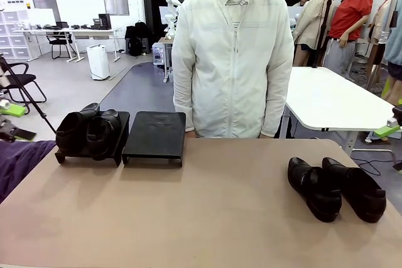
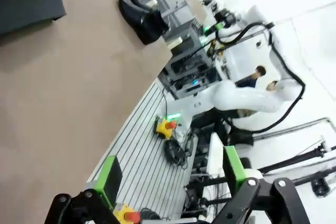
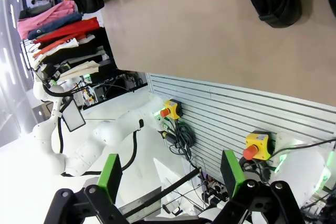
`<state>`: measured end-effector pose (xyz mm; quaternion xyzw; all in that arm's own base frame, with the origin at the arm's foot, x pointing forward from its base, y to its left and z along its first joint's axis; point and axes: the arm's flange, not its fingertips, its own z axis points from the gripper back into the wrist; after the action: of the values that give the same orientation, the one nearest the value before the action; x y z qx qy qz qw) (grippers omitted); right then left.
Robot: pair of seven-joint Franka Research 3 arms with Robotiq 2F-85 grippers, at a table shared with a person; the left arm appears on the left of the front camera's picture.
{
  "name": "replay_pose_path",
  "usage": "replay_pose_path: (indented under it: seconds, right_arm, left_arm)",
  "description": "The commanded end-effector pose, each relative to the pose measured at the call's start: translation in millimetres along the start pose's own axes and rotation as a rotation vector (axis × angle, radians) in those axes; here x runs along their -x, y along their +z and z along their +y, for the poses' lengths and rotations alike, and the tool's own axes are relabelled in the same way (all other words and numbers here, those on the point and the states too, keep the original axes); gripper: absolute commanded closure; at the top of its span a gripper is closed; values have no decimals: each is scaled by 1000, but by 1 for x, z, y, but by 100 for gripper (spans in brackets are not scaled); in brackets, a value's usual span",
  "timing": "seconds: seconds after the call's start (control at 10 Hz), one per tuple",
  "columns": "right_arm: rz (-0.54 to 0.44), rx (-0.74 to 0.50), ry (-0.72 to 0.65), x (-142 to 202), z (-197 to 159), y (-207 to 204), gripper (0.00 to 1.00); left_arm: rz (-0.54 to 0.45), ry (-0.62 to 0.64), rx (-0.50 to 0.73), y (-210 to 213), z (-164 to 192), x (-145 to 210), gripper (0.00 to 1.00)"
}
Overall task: Organize the shoes by placing them on the stand.
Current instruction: Place the Shoe from the middle of the table onto the Shoes Stand, then pick up one Shoe and place it in the middle of the table.
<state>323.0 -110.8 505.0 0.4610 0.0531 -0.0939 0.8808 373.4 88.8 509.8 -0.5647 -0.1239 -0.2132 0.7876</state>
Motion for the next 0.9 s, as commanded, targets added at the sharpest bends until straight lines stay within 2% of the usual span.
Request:
replay_pose_path:
  seconds: [0.0, 0.8]
  right_arm:
    - [2, -19, 22, -1, 3, 3, 0]
    - [2, -19, 22, -1, 3, 3, 0]
  left_arm:
    - [43, -15, -47, -4, -11, -5, 0]
    - [43, -15, -47, -4, -11, -5, 0]
